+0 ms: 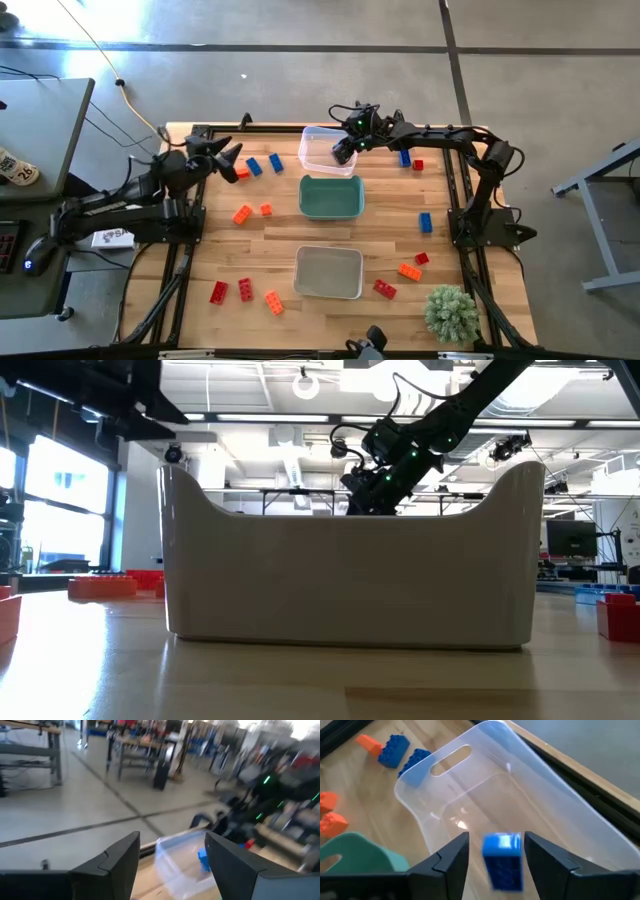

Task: Sort & place blocks by color
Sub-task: Put the blue game piece into the transparent bin, then put the orange game piece into the green bin

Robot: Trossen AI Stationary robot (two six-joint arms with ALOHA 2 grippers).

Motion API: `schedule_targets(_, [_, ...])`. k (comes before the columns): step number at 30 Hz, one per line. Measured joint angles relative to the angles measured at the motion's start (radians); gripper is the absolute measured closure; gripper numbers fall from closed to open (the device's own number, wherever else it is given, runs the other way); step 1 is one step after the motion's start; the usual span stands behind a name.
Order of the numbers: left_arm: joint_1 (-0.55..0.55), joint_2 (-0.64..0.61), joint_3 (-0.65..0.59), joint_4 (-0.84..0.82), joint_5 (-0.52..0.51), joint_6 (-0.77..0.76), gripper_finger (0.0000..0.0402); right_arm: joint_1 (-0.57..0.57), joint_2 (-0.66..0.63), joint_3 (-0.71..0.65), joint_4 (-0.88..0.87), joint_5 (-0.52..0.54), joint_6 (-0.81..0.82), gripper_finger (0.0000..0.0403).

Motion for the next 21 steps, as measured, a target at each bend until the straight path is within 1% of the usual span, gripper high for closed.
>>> schedule_targets(6, [0.002,0.16,0.125,-0.205,-0.007,0.043,0.0188,0.0,0.0,0.047,-0.037,-0.015,-0.025,0.0196])
schedule_targets(12, [0.032,0.308,0.243,-0.441,0.002,0.043,0.0188,0.0,0.0,0.175,-0.182,-0.015,-0.137,0.0187])
schedule_targets(17, [0.085,0.414,0.297,-0.544,0.059,0.062,0.0188,0.0,0.0,0.303,-0.319,-0.015,-0.259,0.0187])
schedule_targets(21, [0.14,0.492,0.322,-0.606,0.142,0.051,0.0188,0.0,0.0,0.399,-0.424,-0.015,-0.348,0.0187])
